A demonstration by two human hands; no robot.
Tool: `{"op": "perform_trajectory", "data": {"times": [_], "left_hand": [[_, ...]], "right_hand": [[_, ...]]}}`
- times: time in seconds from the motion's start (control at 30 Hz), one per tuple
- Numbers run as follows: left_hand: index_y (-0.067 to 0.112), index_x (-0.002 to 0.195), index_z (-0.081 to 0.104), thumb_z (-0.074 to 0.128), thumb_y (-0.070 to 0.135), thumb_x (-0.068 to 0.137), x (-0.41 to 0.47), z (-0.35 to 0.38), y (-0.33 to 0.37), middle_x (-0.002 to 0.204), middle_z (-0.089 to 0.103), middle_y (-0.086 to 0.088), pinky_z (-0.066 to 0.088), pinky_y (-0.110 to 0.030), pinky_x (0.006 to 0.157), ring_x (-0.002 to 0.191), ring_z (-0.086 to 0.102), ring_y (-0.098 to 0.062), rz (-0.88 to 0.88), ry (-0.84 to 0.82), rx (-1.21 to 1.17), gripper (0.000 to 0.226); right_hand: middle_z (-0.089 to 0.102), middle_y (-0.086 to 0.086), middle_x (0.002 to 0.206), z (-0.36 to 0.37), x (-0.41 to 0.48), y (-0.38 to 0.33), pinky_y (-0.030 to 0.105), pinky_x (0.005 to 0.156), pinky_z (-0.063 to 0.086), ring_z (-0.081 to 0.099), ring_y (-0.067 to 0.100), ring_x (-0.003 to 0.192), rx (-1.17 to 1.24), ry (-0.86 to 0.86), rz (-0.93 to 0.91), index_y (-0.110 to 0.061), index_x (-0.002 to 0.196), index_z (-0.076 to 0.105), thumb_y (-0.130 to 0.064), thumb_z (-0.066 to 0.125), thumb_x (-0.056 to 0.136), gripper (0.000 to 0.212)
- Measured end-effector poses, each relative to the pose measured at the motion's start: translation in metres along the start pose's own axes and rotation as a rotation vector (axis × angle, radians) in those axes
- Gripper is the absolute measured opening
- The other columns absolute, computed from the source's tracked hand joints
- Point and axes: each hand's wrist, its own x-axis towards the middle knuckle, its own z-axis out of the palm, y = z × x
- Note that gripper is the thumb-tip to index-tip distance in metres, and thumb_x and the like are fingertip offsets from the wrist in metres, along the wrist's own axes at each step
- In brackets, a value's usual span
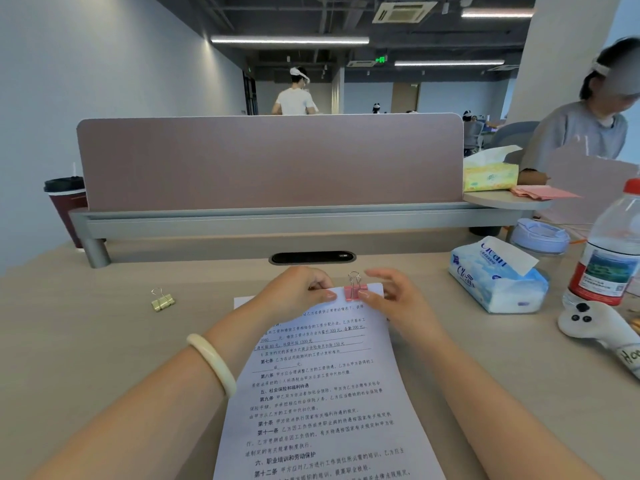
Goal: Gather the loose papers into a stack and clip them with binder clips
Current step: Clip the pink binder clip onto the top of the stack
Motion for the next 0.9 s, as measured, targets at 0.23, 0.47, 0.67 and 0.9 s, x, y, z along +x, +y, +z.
{"op": "perform_trajectory", "data": {"times": [0.23,0.47,0.67,0.9], "left_hand": [[0.020,0.082,0.065,0.062,0.029,0.087,0.001,-0.001,0.004,0.065,0.057,0.013,0.041,-0.030,0.064,0.061,0.050,-0.009,0.055,0.009,0.072,0.010],[0.022,0.088,0.067,0.061,0.031,0.087,-0.001,-0.001,0.011,0.087,0.068,0.006,0.052,-0.041,0.084,0.088,0.064,-0.018,0.086,0.042,0.144,0.011],[0.020,0.091,0.067,0.061,0.032,0.087,-0.002,0.001,0.017,0.085,0.064,0.009,0.051,-0.040,0.085,0.089,0.061,-0.016,0.081,0.035,0.168,0.014],[0.019,0.090,0.067,0.061,0.032,0.087,-0.002,-0.001,0.016,0.091,0.068,0.005,0.050,-0.044,0.090,0.093,0.062,-0.017,0.051,0.027,0.127,0.015]], "right_hand": [[0.069,-0.003,0.112,-0.007,0.012,-0.029,0.023,0.093,0.040,0.055,0.014,0.110,-0.818,-0.066,-0.459,-0.017,0.106,0.071,-0.026,0.075,0.077,0.031],[0.065,-0.002,0.085,-0.013,0.021,-0.033,0.026,0.074,0.045,0.058,0.012,0.079,-0.657,-0.254,-0.204,-0.028,0.078,0.059,-0.017,0.079,0.072,0.024],[0.067,-0.010,0.077,-0.021,0.018,-0.042,0.009,0.074,0.042,0.060,0.001,0.074,-0.540,-0.374,-0.063,-0.019,0.085,0.066,-0.032,0.072,0.079,0.015],[0.071,-0.005,0.091,-0.029,0.020,-0.051,0.025,0.087,0.050,0.064,0.010,0.088,-0.413,-0.430,0.106,-0.015,0.096,0.072,-0.042,0.055,0.090,0.032]]}}
